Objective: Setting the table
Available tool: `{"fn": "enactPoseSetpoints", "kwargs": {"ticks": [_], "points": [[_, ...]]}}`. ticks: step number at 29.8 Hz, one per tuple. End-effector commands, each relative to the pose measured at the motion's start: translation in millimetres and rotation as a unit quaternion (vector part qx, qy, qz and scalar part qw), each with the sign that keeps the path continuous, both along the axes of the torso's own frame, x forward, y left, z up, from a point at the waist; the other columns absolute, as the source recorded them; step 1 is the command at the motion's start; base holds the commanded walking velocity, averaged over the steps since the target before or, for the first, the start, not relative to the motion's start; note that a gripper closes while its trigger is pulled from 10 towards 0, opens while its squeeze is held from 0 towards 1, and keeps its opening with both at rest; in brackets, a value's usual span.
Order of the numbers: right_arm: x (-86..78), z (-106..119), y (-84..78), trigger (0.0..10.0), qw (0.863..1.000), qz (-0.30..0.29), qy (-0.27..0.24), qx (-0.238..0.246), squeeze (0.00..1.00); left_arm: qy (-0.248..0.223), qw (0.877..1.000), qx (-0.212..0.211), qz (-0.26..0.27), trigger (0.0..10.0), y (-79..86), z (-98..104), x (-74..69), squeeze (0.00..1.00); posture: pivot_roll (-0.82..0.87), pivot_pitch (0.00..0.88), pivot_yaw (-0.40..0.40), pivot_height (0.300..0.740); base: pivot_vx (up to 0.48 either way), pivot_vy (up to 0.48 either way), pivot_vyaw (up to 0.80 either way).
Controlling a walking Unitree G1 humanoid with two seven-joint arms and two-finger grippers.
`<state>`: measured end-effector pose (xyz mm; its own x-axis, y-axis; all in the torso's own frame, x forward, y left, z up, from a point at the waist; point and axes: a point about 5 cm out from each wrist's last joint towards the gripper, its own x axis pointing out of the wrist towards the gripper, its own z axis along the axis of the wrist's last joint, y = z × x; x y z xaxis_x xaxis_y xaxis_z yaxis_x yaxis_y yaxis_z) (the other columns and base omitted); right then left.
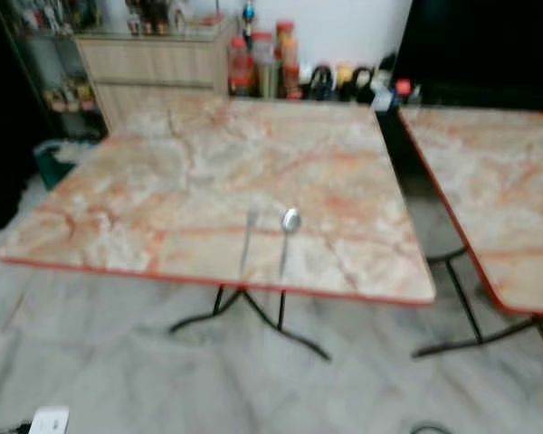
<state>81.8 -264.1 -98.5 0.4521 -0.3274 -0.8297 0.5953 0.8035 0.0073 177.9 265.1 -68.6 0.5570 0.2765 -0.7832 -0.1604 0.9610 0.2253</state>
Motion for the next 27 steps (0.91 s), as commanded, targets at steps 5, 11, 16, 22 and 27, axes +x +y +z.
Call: {"fn": "enactPoseSetpoints", "kwargs": {"ticks": [5,11,16,22,27], "points": [[0.4,-1,3.0,10.0,1.0,-0.007,-0.001,0.006,0.0,0.004,1.0,0.011,0.004,10.0,7.9,1,-4.0,0.0,0.04,0.063,-0.001,0.74,0.0,0.261,0.0],[0.6,-1,3.6,10.0,1.0,-0.011,-0.003,0.007,0.0,-0.011,1.0,0.005,0.006,10.0,7.4,3,-0.2,0.0,0.04,0.062,0.0,0.74,0.0,0.0,0.0],[1.4,-1,3.8,10.0,1.0,-0.015,-0.01,0.008,0.0,-0.023,1.0,0.0,0.008,10.0,7.0,5,4.7,0.0,0.04,0.063,0.001,0.74,0.0,0.0,0.0],[1.6,-1,3.9,10.0,1.0,-0.015,-0.011,0.008,0.0,-0.022,1.0,0.003,0.004,10.0,7.1,6,6.5,0.0,0.04,0.064,0.003,0.74,0.233,0.0,0.0],[1.2,-1,4.2,10.0,1.0,-0.019,-0.011,0.01,0.0,-0.022,1.0,0.003,0.003,10.0,6.4,6,6.9,0.0,0.04,0.065,0.002,0.74,0.302,0.0,0.0]]}}
